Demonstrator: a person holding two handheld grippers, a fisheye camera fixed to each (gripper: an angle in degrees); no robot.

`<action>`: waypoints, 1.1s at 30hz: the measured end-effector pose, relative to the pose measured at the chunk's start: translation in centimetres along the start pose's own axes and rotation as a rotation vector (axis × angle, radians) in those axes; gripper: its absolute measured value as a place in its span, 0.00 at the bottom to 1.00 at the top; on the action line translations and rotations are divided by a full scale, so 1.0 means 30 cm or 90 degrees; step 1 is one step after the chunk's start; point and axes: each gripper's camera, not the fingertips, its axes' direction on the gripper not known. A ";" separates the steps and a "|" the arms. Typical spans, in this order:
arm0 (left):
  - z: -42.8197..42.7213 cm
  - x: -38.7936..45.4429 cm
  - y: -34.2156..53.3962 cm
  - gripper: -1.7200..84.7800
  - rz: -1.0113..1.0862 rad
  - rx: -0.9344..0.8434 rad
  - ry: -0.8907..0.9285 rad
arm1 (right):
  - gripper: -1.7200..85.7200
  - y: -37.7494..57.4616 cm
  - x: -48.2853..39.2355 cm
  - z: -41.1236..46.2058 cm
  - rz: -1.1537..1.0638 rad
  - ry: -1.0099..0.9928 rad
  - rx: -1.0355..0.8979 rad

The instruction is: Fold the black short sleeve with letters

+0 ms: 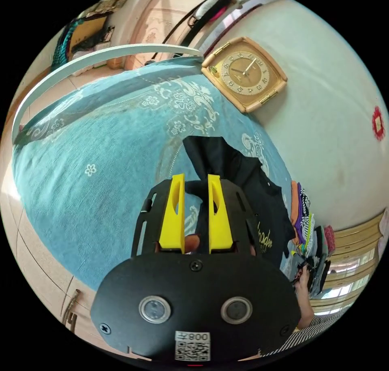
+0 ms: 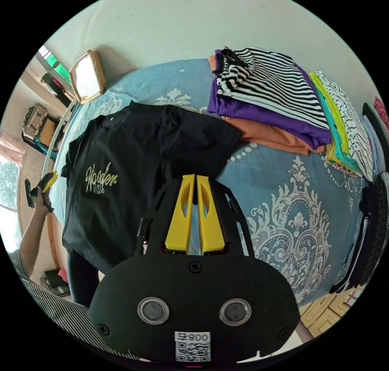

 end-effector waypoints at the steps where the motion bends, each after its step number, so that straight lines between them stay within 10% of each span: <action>1: 0.015 -0.013 -0.026 0.13 -0.006 -0.012 0.005 | 0.02 0.000 -0.002 0.009 -0.002 0.002 -0.007; 21: -0.076 0.044 -0.164 0.07 0.186 -0.049 -0.173 | 0.02 0.019 0.079 0.184 -0.004 0.033 -0.083; 33: -0.170 -0.167 0.083 0.09 0.110 -0.078 -0.087 | 0.02 0.059 0.181 0.160 0.026 0.006 -0.017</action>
